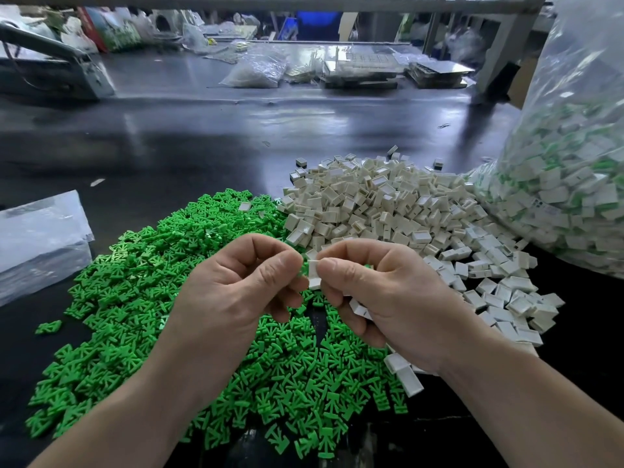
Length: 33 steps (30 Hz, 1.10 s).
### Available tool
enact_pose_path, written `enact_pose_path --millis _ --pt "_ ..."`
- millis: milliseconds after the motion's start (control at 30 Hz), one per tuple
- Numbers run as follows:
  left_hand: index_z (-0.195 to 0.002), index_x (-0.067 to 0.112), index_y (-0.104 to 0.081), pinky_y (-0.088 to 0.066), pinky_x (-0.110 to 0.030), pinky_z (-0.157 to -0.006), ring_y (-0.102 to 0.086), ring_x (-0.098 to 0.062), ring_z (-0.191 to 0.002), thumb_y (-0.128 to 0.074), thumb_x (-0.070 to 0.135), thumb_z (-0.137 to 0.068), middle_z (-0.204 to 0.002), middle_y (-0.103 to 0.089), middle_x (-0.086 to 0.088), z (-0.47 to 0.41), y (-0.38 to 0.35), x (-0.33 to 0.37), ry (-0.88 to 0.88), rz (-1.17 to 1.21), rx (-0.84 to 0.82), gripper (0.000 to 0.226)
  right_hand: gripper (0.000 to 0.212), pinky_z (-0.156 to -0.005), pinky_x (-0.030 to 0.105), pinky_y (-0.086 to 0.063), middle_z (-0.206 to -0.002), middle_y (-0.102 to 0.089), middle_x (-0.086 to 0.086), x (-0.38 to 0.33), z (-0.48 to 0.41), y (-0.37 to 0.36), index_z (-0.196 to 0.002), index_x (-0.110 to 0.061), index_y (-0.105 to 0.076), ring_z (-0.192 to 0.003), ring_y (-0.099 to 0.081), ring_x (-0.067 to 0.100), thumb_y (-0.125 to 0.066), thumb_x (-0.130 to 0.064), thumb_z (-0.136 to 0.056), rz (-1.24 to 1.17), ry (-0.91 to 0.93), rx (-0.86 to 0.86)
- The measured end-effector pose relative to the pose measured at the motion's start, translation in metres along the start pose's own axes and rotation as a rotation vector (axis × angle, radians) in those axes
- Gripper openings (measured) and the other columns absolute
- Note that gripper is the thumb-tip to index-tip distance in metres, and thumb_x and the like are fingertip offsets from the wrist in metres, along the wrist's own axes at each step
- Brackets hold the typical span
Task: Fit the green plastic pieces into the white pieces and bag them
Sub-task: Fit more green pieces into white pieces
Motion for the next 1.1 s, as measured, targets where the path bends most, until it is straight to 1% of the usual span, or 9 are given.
enact_pose_path --millis 67,133,200,267,400,633,767,933,1100 --pt "-0.094 0.017 -0.072 -0.049 -0.026 -0.051 -0.061 -0.019 -0.061 -0.077 0.036 -0.079 -0.074 -0.068 -0.011 0.000 -0.006 -0.002 0.065 0.121 -0.052 0.024 0.012 -0.038 0.018 -0.033 -0.068 -0.059 -0.004 0.000 0.000 -0.002 -0.081 -0.027 -0.071 -0.044 -0.047 0.010 -0.066 -0.036 -0.087 -0.017 0.009 -0.022" --pt "-0.108 0.014 -0.070 -0.049 -0.025 -0.046 -0.062 -0.019 -0.057 -0.074 0.034 -0.083 -0.072 -0.066 -0.011 0.003 -0.021 -0.004 0.150 0.283 -0.183 0.032 0.016 -0.037 0.017 -0.032 -0.067 -0.058 -0.002 0.000 0.000 -0.005 -0.085 -0.020 -0.071 -0.043 -0.046 0.010 -0.065 -0.034 -0.088 -0.061 0.010 -0.051" --pt "-0.115 0.012 -0.067 -0.052 -0.024 -0.045 -0.066 -0.019 -0.057 -0.072 0.035 -0.084 -0.073 -0.068 -0.011 0.009 -0.036 -0.004 0.228 0.472 -0.333 0.040 0.028 -0.035 0.016 -0.032 -0.066 -0.058 -0.002 0.003 0.001 -0.009 -0.099 -0.007 -0.069 -0.041 -0.046 0.009 -0.064 -0.032 -0.089 -0.131 -0.006 -0.093" --pt "-0.115 0.011 -0.069 -0.054 -0.024 -0.046 -0.070 -0.019 -0.060 -0.076 0.035 -0.081 -0.076 -0.071 -0.013 0.012 -0.043 -0.004 0.276 0.585 -0.390 0.042 0.037 -0.034 0.015 -0.031 -0.062 -0.059 -0.005 0.006 0.001 -0.013 -0.111 -0.002 -0.066 -0.040 -0.046 0.007 -0.065 -0.032 -0.090 -0.187 -0.045 -0.117" --pt "-0.105 0.010 -0.073 -0.055 -0.024 -0.045 -0.070 -0.019 -0.056 -0.084 0.033 -0.071 -0.073 -0.071 -0.014 0.011 -0.041 -0.011 0.326 0.640 -0.316 0.042 0.033 -0.033 0.013 -0.031 -0.058 -0.057 -0.007 0.008 0.001 -0.015 -0.109 -0.006 -0.068 -0.038 -0.045 0.005 -0.066 -0.031 -0.088 -0.217 -0.086 -0.127" --pt "-0.097 0.013 -0.076 -0.052 -0.022 -0.042 -0.067 -0.016 -0.049 -0.080 0.029 -0.070 -0.065 -0.070 -0.010 0.011 -0.041 -0.013 0.274 0.642 -0.228 0.031 0.037 -0.035 0.014 -0.030 -0.063 -0.058 -0.002 0.008 0.001 -0.017 -0.108 -0.004 -0.066 -0.039 -0.044 0.007 -0.067 -0.033 -0.087 -0.225 -0.100 -0.101" --pt "-0.101 0.014 -0.075 -0.053 -0.022 -0.043 -0.068 -0.016 -0.052 -0.080 0.031 -0.071 -0.066 -0.070 -0.009 0.011 -0.042 -0.014 0.256 0.690 -0.202 0.035 0.028 -0.034 0.014 -0.028 -0.059 -0.055 -0.003 0.008 0.001 -0.019 -0.095 -0.010 -0.069 -0.039 -0.043 0.008 -0.067 -0.035 -0.085 -0.267 -0.102 -0.090" --pt "-0.097 0.014 -0.076 -0.053 -0.022 -0.041 -0.068 -0.016 -0.049 -0.087 0.029 -0.065 -0.063 -0.070 -0.008 0.009 -0.041 -0.013 0.234 0.656 -0.209 0.037 0.041 -0.034 0.015 -0.030 -0.060 -0.056 -0.002 0.006 0.002 -0.022 -0.109 0.002 -0.063 -0.040 -0.045 0.007 -0.065 -0.033 -0.087 -0.260 -0.079 -0.096" --pt "-0.093 0.014 -0.075 -0.052 -0.021 -0.042 -0.066 -0.016 -0.046 -0.083 0.028 -0.069 -0.060 -0.068 -0.008 0.010 -0.039 -0.012 0.205 0.636 -0.187 0.029 0.035 -0.035 0.015 -0.031 -0.060 -0.056 -0.003 0.006 0.003 -0.022 -0.103 -0.002 -0.064 -0.041 -0.045 0.007 -0.063 -0.034 -0.088 -0.209 -0.081 -0.069"
Point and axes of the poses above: each hand's wrist, its own z-axis away from the middle knuckle, its own y-axis out of the back of the hand, x = y × z, the point moved 8 cm from there along -z, towards the middle knuckle
